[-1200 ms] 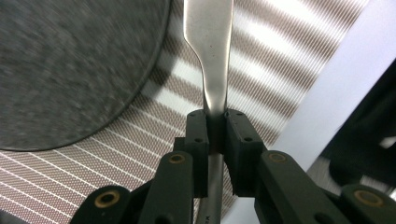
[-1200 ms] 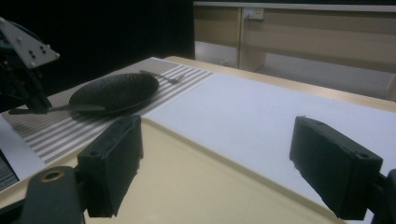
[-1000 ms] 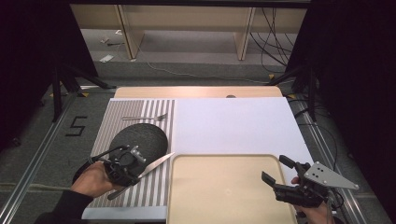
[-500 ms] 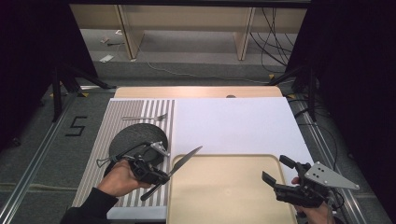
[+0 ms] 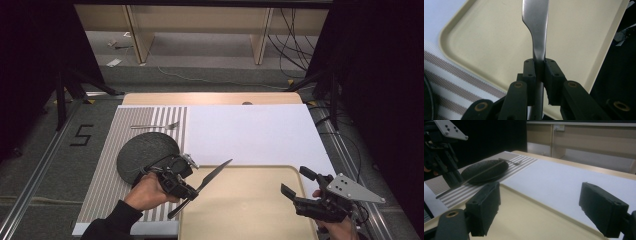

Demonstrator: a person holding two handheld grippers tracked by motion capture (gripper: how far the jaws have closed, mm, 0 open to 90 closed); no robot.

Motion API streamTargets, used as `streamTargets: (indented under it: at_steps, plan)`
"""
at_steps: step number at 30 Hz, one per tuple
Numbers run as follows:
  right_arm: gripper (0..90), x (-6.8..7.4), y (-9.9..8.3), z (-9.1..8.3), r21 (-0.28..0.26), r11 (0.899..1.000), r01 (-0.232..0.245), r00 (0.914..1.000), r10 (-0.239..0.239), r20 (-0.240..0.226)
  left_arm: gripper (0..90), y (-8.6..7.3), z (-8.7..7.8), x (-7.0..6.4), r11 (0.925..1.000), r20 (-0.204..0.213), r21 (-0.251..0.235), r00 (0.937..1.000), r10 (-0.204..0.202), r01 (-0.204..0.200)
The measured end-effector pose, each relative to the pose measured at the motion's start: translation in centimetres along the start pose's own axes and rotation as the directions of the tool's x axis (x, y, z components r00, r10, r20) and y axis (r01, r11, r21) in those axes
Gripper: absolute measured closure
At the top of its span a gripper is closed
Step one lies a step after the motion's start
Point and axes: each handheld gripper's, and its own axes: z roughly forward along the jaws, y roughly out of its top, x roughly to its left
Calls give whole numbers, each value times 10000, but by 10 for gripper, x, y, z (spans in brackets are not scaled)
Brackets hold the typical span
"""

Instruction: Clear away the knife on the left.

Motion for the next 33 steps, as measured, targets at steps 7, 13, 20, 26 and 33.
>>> streamTargets:
  at_steps: [7, 13, 20, 26, 33]
  plan:
    - [183, 0, 0, 0, -31, 10000, -21, 10000, 21, -28, 800, 10, 9, -4, 9998, 417, 213, 9991, -34, 25]
    - [182, 0, 1, 0, 18, 10000, 11, 10000, -11, -34, 800, 16, 15, -5, 9991, 697, 179, 9968, -402, 391]
    - [183, 0, 1, -1, -32, 10000, 20, 10000, -20, -6, 800, 17, 32, -8, 9963, 1076, 523, 9915, -731, 678]
    - [182, 0, 1, -2, -43, 10000, 43, 10000, -43, 16, 799, 16, 46, -14, 9924, 1318, 1032, 9880, -810, 675]
    - [183, 0, 1, -2, -12, 10000, 61, 10000, -61, -27, 799, 14, 54, -9, 9873, 1375, 1173, 9829, -1226, 1067]
